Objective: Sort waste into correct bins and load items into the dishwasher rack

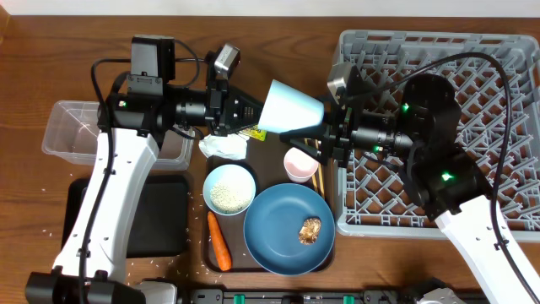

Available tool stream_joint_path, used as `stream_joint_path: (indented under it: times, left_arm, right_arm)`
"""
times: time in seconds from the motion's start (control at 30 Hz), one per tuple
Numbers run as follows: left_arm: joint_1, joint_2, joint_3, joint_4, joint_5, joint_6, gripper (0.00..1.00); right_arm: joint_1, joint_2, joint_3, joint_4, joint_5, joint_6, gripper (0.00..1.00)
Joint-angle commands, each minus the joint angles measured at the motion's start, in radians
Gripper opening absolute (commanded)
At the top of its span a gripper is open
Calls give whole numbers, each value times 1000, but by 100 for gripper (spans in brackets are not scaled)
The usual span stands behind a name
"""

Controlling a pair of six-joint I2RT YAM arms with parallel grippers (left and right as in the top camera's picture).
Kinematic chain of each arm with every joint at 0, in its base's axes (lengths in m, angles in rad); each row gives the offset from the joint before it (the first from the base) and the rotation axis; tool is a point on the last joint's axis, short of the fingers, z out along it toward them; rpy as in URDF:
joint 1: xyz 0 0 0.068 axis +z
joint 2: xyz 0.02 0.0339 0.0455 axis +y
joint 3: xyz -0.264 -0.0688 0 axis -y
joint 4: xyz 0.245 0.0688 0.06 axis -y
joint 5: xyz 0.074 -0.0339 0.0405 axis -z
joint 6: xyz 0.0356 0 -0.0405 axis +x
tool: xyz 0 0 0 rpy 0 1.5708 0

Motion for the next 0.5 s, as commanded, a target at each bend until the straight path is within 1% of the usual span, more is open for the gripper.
stream_joint_path:
  times: [0.0, 0.03, 0.1, 0.17, 0.3, 0.37, 0.43, 0.47]
  left_arm:
    - [-5, -6, 17, 5, 31, -6, 6]
    - [-5, -6, 17, 5, 31, -6, 6]
    - [-5, -6, 17, 4, 31, -6, 6]
    - [-5, -6, 17, 5, 31, -7, 6]
    - [-5, -6, 17, 5, 29, -13, 8]
    - [-5, -6, 17, 5, 29, -13, 25]
    - [-5, -6, 17, 5, 28, -13, 27]
    - [-5, -6, 17, 5, 28, -13, 31]
  right_arm:
    - [11, -9, 18, -2, 0, -3, 59]
    - [11, -11, 18, -2, 0, -3, 56]
    - [8, -13, 18, -2, 0, -3, 55]
    - [3, -18, 18, -2, 0, -3, 52]
    - [-26, -27, 18, -18, 0, -4, 52]
    - [-52, -37, 18, -41, 5, -8, 52]
    - [-85, -49, 18, -80, 5, -42, 52]
    - [-106, -58, 18, -105, 14, -56, 52]
